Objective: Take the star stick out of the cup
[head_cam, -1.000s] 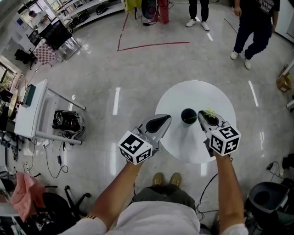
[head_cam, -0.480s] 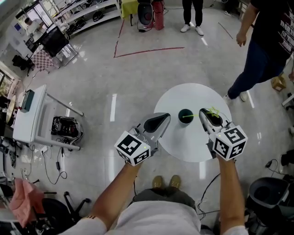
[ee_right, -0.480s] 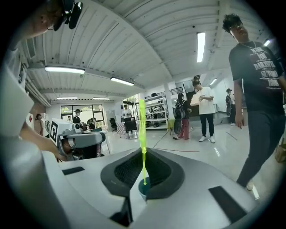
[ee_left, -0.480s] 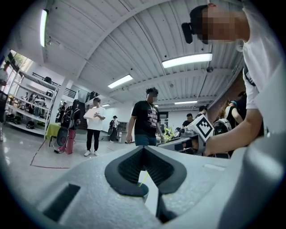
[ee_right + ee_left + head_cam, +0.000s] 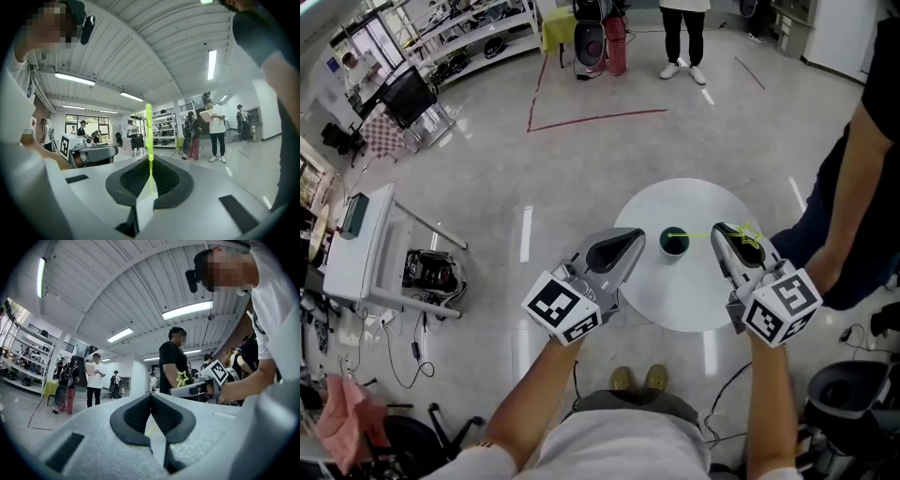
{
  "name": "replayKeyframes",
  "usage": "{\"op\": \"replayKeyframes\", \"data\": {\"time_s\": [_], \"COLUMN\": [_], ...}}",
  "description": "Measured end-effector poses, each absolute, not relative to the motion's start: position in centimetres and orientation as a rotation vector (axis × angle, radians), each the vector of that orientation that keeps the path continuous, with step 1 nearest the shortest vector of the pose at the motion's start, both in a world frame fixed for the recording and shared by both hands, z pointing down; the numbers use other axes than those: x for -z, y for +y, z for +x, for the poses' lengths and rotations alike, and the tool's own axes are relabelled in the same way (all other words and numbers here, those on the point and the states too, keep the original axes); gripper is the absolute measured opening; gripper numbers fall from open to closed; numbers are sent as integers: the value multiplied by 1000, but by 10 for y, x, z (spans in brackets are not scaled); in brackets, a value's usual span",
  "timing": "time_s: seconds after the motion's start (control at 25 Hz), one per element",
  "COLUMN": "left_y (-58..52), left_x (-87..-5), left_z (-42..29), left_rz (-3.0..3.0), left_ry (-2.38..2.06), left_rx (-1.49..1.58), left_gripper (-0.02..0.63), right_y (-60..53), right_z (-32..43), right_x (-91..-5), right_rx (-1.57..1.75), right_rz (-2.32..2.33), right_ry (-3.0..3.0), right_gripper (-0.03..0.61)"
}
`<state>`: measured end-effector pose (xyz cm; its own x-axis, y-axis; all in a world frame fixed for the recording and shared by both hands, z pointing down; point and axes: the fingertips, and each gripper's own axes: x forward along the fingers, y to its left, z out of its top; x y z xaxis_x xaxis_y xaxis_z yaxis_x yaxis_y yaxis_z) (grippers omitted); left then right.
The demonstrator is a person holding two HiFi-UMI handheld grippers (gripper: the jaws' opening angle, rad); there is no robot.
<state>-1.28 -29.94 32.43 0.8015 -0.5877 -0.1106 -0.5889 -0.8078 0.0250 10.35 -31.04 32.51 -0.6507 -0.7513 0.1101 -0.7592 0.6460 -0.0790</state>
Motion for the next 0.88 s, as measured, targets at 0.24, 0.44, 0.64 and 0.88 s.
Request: {"op": "replayKeyframes", "data": {"time_s": [0.24, 0.44, 0.64, 0.88], "left_y": [-281, -272, -263, -256], "left_x": [-297, -283, -275, -272], "left_z": [-16, -19, -18, -18], "left_rz": [-2933, -2910, -2899, -2894], "left_ry": [920, 908, 894, 880], "left_rx": [-225, -260, -268, -276], "left_gripper": [15, 15, 15, 15], "right_y": [-285, -271, -256, -247], "right_z": [102, 107, 112, 113], "right_x": [-299, -283, -266, -258], "right_rx": [-127, -88, -37, -4], "right_rz": [1328, 1365, 1392, 1412], "right_ry": [-2827, -2850, -2864, -2867], "right_gripper": [21, 21, 21, 21]}}
